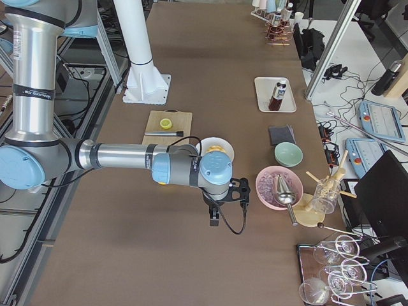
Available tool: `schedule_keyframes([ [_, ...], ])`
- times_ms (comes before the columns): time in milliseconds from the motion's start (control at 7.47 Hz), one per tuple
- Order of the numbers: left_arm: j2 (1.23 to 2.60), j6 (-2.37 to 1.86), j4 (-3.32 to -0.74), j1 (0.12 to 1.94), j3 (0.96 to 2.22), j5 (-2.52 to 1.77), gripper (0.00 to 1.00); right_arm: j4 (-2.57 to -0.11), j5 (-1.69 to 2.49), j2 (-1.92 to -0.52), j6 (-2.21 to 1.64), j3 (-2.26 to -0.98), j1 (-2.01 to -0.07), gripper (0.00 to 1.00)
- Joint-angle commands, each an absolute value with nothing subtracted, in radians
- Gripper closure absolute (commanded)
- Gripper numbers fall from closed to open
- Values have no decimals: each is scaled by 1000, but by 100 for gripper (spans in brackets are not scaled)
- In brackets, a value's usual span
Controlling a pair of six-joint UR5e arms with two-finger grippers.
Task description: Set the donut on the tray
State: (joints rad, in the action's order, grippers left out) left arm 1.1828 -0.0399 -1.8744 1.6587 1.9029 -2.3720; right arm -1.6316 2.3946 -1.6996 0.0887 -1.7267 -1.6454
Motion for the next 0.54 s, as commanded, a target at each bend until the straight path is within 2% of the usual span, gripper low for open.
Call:
schedule_keyframes([
  [0,1183,-38,-1899,1658,1899,-2364,3,-1632,2396,-1700,87,-1732,-1646,0],
  [402,1195,-41,-1901,1619,1908,-2367,3,-1632,2401,-1687,83,-1781,-1623,0],
])
